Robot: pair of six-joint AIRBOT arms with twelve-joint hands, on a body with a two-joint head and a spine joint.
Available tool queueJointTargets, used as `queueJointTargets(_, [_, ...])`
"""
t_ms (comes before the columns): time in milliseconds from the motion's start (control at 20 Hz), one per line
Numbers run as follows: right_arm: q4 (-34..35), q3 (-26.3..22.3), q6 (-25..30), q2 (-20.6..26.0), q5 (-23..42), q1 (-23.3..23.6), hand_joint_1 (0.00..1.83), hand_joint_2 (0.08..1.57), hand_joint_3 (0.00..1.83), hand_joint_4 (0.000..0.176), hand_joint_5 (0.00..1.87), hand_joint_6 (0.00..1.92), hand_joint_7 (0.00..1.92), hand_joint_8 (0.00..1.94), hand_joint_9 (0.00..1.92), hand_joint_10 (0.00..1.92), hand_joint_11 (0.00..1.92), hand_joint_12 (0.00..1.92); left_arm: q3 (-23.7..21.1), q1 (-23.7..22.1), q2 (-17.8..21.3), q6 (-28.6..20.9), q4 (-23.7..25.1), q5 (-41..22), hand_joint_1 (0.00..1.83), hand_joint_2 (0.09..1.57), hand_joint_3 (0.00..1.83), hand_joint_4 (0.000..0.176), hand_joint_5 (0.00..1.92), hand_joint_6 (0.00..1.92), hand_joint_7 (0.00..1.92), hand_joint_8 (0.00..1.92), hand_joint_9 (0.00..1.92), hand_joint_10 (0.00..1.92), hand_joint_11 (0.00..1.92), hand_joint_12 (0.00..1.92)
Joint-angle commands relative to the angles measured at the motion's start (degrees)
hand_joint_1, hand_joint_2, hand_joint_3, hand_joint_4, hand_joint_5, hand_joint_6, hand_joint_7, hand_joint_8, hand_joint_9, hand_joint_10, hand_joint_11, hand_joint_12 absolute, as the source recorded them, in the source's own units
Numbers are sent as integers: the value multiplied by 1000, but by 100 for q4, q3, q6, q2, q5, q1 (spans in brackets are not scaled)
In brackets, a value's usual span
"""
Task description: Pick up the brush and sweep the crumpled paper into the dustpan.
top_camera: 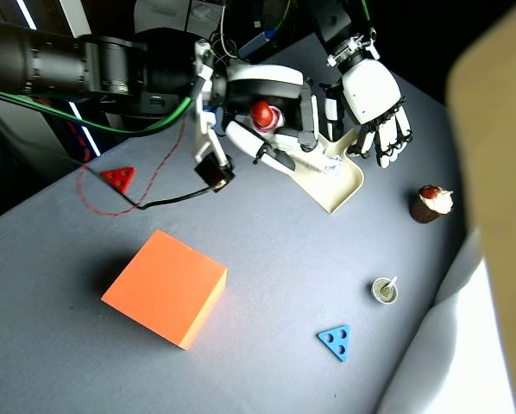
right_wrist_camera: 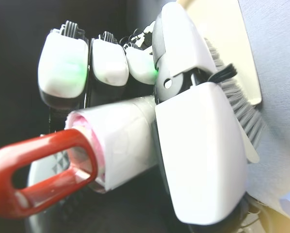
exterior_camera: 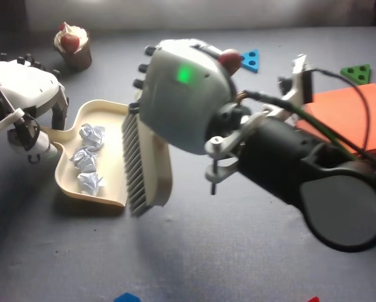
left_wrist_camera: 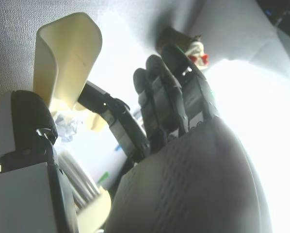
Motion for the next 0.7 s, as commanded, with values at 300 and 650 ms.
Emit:
queueJointTargets(300, [-73,-693,-47,826,-1077,225,1456,1235,1,176,897,1921,1239,1941,1373,1921,1512,1921,36,-94,-5,12,202,-464,1136,1068,0,0,1092,792,444,2,391,3,96,743])
queueJointTargets(650, [879,-1046,129,1258,-1329,73,1491,1216,0,176,884,1921,1220,1941,1361,1921,1509,1921,30,-134,22,12,210,-478,1148,1062,0,0,1106,767,460,2,400,2,112,740])
